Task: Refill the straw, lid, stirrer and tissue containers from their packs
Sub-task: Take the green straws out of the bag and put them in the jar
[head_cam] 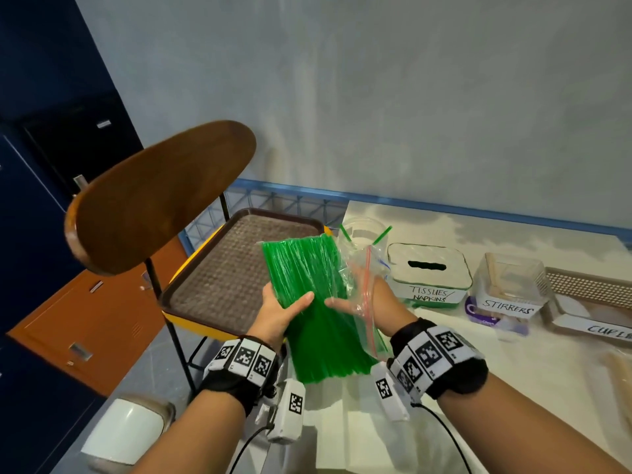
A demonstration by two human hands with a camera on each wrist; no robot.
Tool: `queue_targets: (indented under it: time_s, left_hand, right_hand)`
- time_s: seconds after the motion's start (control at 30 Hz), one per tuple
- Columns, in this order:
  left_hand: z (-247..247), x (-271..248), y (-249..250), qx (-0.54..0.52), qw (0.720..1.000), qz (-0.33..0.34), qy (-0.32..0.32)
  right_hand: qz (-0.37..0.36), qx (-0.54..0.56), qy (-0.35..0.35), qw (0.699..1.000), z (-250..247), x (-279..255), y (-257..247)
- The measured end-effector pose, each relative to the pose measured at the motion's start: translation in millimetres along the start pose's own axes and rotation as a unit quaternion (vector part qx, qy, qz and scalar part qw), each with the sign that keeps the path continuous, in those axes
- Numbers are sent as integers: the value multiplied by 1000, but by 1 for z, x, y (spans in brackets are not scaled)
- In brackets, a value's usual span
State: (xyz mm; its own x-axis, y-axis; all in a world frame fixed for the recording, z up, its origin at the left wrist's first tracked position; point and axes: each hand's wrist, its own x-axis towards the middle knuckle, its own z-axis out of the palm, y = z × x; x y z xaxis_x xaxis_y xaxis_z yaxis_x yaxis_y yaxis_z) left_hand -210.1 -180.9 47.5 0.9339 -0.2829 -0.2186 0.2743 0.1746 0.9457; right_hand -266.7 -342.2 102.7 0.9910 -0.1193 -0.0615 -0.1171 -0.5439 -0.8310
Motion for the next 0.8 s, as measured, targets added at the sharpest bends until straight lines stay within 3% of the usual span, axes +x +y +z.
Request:
queue_targets:
  time_s: [0.17,0.33,0.4,0.47,0.53,0.57,0.63,0.67,0.7,0.73,0.8]
  left_hand:
    - [-3,5,12,33,996,37,-75]
    - [-8,10,8,20,996,33,-85]
    - [-10,12,6,41,996,22,-71]
    - [-11,15,13,100,992,70,-7]
    - [-12,19,33,226,959,165,38]
    - [-13,21,46,305,927,214,39]
    - [-15,26,72,487,826,284,-1]
    - [-14,27,84,564,775,284,-33]
    - [-15,31,90,611,744,263,-65]
    - [-15,34,95,623,739,239,-98]
    - [-16,39,99,568,783,208,-147]
  right_hand:
    - [-22,62,57,996,11,7,-7]
    - [24,0,46,999,10,17,-6]
    - [29,7,46,999,9,18,-5]
    - [51,56,47,996,6,20,-5]
    - [53,58,29,996,5,20,-8]
    - [41,31,13,999,6,21,-11]
    - [7,4,-19,1000,7,24,-13]
    - [-1,-3,-26,1000,8,25,-12]
    - [1,-4,-29,1000,9,26,-12]
    - [-10,-1,-28,1000,9,27,-10]
    - [-18,0,-23,1000,10,29,-9]
